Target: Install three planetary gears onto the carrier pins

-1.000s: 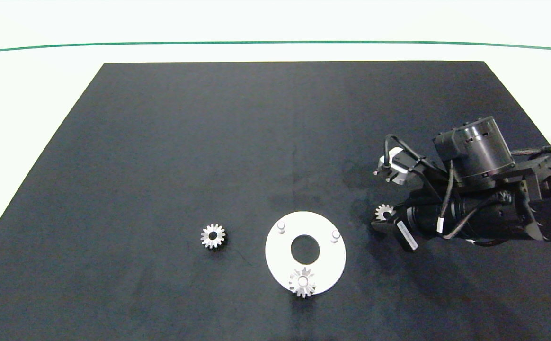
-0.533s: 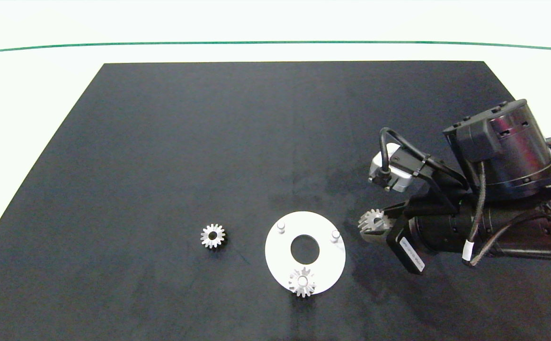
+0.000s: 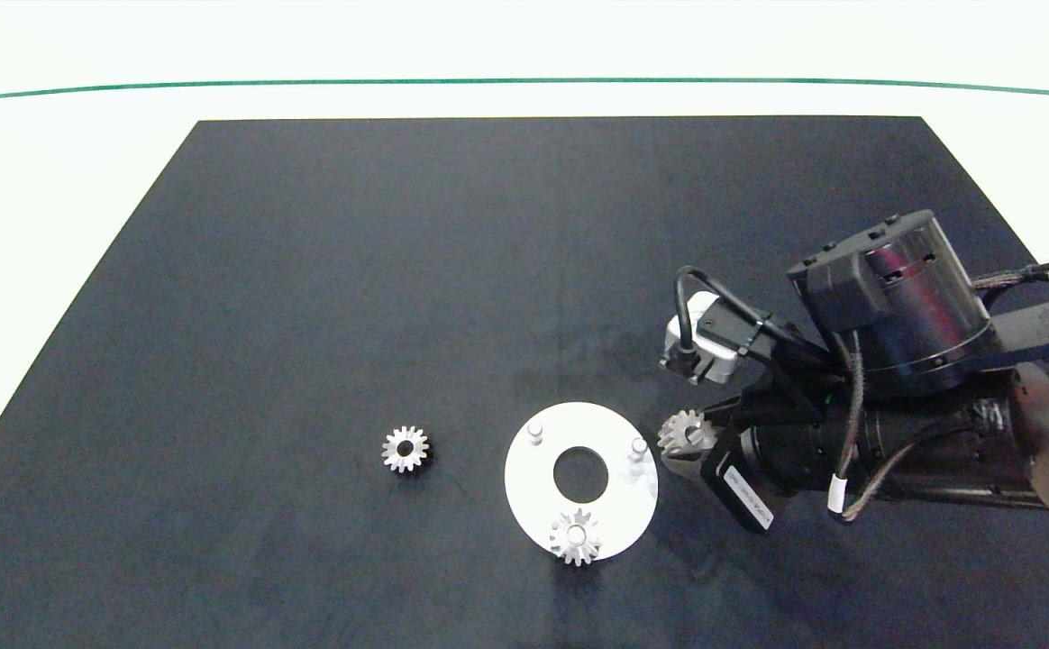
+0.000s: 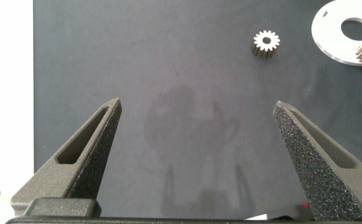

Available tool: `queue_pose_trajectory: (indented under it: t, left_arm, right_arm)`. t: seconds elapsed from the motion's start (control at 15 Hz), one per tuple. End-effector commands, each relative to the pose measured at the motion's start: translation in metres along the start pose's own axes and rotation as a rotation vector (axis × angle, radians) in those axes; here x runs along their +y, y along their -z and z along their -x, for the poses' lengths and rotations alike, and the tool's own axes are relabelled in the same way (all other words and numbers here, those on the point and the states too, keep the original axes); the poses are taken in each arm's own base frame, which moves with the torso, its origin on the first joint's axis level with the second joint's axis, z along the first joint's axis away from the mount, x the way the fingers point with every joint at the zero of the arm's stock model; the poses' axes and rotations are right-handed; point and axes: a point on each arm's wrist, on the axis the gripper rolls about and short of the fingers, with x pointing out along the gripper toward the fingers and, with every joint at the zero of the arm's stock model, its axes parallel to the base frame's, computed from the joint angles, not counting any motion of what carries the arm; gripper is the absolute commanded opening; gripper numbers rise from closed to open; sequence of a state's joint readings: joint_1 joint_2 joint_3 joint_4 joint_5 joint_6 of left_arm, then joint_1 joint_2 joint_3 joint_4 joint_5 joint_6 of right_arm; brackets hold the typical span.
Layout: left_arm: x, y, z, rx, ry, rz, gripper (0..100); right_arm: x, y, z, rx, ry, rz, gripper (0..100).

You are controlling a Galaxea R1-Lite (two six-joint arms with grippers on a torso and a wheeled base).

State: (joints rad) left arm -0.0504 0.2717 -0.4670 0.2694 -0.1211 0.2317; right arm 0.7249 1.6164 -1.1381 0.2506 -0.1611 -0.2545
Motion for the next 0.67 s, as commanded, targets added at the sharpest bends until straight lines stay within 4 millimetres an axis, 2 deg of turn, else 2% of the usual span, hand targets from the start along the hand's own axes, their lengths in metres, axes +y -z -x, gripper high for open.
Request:
queue_pose_trajectory:
  t: [0.07,0.67]
  left_arm:
    - [0.0,0.0,-0.001,0.006,0.005,-0.001,100]
    - [0.0,0.0,-0.001,0.006,0.006,-0.001,100]
  right_arm:
    - [0.006,-0.006,-0.01,0.008,-0.015,0.016,10]
    - [0.013,-0.01,-0.023,0.028,-0.018,0.033,10]
